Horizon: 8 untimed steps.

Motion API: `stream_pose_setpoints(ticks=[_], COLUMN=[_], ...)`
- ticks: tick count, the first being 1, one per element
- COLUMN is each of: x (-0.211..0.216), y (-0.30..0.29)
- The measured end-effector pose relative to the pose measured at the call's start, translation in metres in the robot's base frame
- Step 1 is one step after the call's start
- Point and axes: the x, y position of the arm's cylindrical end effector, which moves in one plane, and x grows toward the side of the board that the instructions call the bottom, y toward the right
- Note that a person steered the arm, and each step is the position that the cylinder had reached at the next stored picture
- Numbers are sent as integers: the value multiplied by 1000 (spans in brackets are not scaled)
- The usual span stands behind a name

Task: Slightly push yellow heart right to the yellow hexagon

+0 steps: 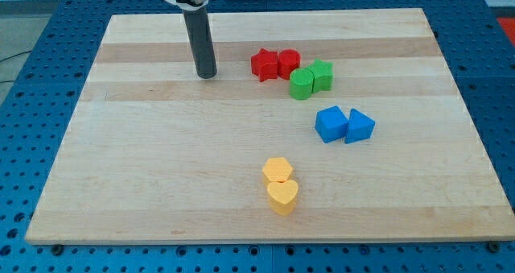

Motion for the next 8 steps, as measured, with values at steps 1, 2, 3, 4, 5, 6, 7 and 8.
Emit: stream_pose_setpoints(ticks=[1,2,3,4,5,6,7,8], x=[-5,-5,-5,-5,13,30,84,171], y=[-3,-3,-3,-3,26,62,57,31])
